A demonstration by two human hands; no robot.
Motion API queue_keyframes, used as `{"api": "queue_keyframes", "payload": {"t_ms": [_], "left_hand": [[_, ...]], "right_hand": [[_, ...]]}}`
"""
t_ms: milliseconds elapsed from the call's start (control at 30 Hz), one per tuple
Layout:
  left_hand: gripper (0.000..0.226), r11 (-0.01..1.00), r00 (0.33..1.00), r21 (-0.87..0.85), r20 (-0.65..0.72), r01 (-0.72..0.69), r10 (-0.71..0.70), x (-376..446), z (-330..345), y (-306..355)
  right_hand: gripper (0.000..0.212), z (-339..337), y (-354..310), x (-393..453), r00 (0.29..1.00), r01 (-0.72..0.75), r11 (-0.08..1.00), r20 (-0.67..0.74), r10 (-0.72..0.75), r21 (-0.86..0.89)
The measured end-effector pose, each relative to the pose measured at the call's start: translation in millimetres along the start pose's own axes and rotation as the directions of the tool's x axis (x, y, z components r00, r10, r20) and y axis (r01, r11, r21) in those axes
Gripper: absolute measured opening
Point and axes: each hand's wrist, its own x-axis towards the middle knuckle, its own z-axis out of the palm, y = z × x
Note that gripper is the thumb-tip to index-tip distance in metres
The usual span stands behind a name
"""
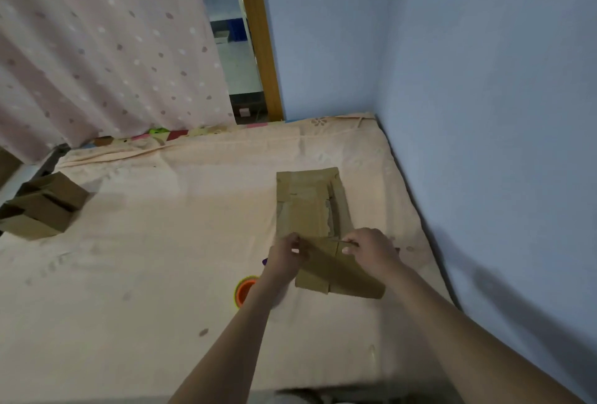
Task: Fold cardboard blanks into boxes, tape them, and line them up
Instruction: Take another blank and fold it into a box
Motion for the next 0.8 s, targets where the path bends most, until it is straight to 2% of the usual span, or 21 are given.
{"api": "queue_keyframes", "payload": {"t_ms": [67, 133, 233, 367, 433, 500, 567, 633, 700, 767, 800], "left_hand": [[0.020, 0.998, 0.998, -0.059, -0.050, 0.029, -0.032, -7, 8, -10], [0.023, 0.991, 0.997, -0.114, -0.034, 0.063, -0.068, -12, 12, -21], [0.028, 0.972, 0.994, -0.215, -0.017, 0.098, -0.104, -18, 12, -30], [0.028, 0.961, 0.991, -0.252, -0.041, 0.117, -0.131, -22, 12, -45], [0.034, 0.964, 0.992, -0.240, -0.015, 0.119, -0.126, -24, 18, -55], [0.033, 0.975, 0.993, -0.194, -0.028, 0.112, -0.119, -25, 25, -64], [0.032, 0.980, 0.993, -0.166, -0.037, 0.108, -0.116, -26, 29, -71], [0.038, 0.977, 0.991, -0.176, -0.029, 0.122, -0.129, -24, 28, -71], [0.041, 0.949, 0.984, -0.262, 0.024, 0.177, -0.177, -25, 31, -66], [0.041, 0.897, 0.973, -0.377, 0.075, 0.232, -0.220, -29, 35, -59], [0.033, 0.859, 0.964, -0.439, 0.092, 0.263, -0.248, -30, 36, -55]], "right_hand": [[0.022, 3, 1, -6, 1.000, 0.018, 1.000, 0.012, -0.018, 0.005], [0.024, 7, 4, -11, 0.999, 0.012, 1.000, 0.042, -0.013, 0.026], [0.027, 5, 13, -17, 0.998, -0.035, 0.999, 0.062, 0.032, 0.038], [0.033, 0, 44, -25, 0.984, -0.149, 0.988, 0.103, 0.144, 0.043], [0.027, 4, 57, -31, 0.980, -0.177, 0.979, 0.113, 0.166, 0.100], [0.011, 10, 66, -38, 0.977, -0.196, 0.971, 0.109, 0.182, 0.134], [0.018, 15, 66, -43, 0.980, -0.193, 0.965, 0.084, 0.181, 0.180], [0.009, 19, 64, -43, 0.979, -0.205, 0.949, 0.041, 0.202, 0.240], [0.020, 24, 61, -45, 0.971, -0.232, 0.928, 0.011, 0.240, 0.292], [0.021, 27, 58, -46, 0.966, -0.243, 0.915, -0.007, 0.259, 0.323], [0.021, 28, 57, -46, 0.965, -0.244, 0.909, -0.007, 0.262, 0.338]]}}
